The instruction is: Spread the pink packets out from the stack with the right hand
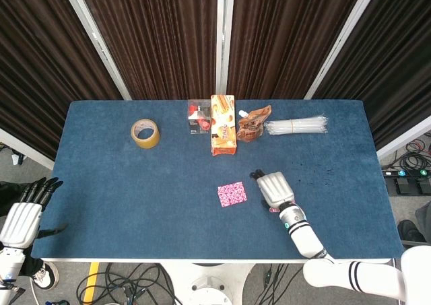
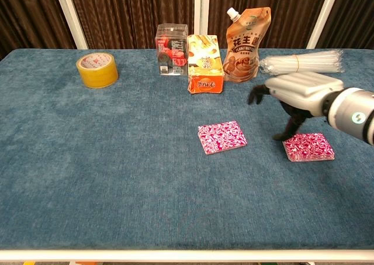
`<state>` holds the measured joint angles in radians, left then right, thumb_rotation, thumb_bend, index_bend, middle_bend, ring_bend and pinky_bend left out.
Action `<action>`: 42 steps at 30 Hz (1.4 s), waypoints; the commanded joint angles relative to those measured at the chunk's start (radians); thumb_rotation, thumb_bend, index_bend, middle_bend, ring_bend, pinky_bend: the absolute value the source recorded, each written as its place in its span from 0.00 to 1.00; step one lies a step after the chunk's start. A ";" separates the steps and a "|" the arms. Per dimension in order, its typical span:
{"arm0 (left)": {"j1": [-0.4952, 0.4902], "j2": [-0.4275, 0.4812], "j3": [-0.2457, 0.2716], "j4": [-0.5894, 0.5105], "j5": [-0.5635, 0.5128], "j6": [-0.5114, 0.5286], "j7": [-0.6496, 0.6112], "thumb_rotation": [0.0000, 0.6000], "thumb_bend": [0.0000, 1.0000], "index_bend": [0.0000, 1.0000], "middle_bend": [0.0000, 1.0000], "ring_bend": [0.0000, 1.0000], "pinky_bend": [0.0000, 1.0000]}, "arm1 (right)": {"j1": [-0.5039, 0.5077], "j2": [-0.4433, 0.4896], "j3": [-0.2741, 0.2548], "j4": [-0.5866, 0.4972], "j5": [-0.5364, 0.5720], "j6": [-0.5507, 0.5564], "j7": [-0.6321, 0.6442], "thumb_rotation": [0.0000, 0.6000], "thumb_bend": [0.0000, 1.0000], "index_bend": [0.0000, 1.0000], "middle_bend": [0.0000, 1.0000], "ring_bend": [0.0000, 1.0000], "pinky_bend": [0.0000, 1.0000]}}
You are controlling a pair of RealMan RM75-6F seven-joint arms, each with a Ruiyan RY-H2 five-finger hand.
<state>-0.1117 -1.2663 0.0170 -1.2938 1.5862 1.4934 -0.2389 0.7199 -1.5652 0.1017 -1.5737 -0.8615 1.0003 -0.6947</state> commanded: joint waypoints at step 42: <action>-0.002 -0.004 0.004 0.002 0.001 -0.007 0.003 1.00 0.00 0.13 0.09 0.00 0.10 | -0.024 0.011 -0.070 -0.073 0.200 0.125 -0.126 1.00 0.13 0.30 0.31 0.74 0.80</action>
<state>-0.1138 -1.2702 0.0213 -1.2917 1.5877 1.4869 -0.2353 0.6961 -1.5536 0.0310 -1.6467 -0.6615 1.1255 -0.8213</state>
